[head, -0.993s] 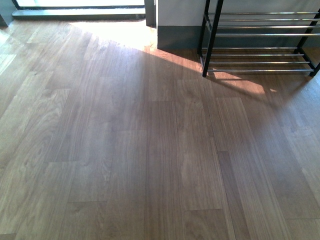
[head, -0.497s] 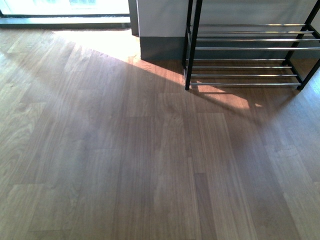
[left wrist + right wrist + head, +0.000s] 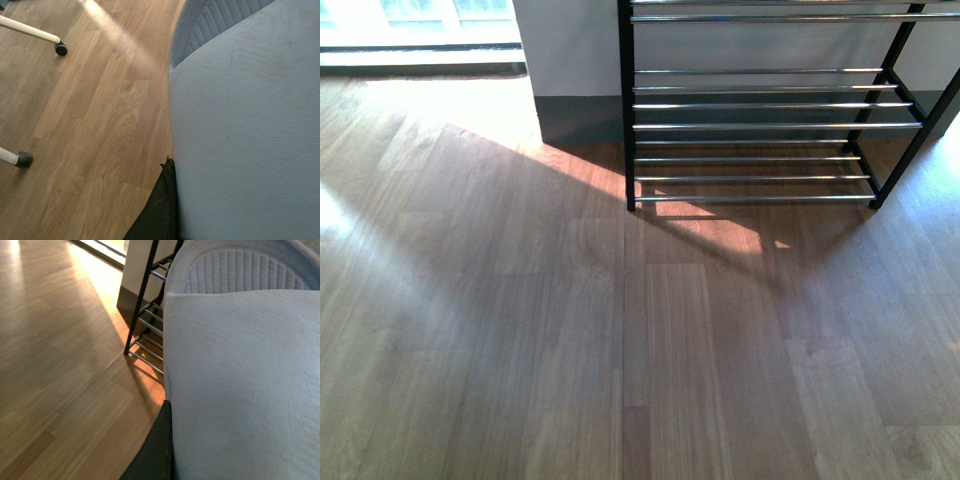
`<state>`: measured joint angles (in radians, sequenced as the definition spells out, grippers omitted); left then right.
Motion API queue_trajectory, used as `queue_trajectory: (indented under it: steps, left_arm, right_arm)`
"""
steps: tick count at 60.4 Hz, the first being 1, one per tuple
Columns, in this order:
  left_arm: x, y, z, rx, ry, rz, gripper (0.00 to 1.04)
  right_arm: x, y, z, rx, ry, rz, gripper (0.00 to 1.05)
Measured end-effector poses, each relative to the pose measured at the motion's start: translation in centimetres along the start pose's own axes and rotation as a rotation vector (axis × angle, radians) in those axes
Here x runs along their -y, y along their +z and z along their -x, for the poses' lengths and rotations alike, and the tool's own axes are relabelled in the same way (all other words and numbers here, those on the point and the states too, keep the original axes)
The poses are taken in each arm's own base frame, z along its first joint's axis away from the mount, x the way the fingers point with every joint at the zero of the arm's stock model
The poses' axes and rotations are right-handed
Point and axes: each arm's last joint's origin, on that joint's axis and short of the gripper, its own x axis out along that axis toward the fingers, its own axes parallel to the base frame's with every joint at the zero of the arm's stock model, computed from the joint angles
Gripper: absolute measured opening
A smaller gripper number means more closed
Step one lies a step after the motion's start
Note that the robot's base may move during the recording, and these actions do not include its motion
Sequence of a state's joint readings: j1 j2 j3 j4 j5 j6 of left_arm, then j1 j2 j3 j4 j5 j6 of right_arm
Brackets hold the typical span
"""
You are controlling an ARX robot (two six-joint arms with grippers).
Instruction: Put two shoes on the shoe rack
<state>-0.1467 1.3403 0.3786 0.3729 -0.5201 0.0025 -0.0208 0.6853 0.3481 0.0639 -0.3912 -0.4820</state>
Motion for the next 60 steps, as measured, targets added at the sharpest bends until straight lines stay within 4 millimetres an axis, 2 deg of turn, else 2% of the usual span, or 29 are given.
queue_trajectory:
  steps: [60]
  left_arm:
    - [0.04,-0.04,-0.02,-0.002,-0.001,-0.002,0.02]
  right_arm:
    - [-0.02,-0.1,-0.04,-0.005,0.0,-0.002,0.02]
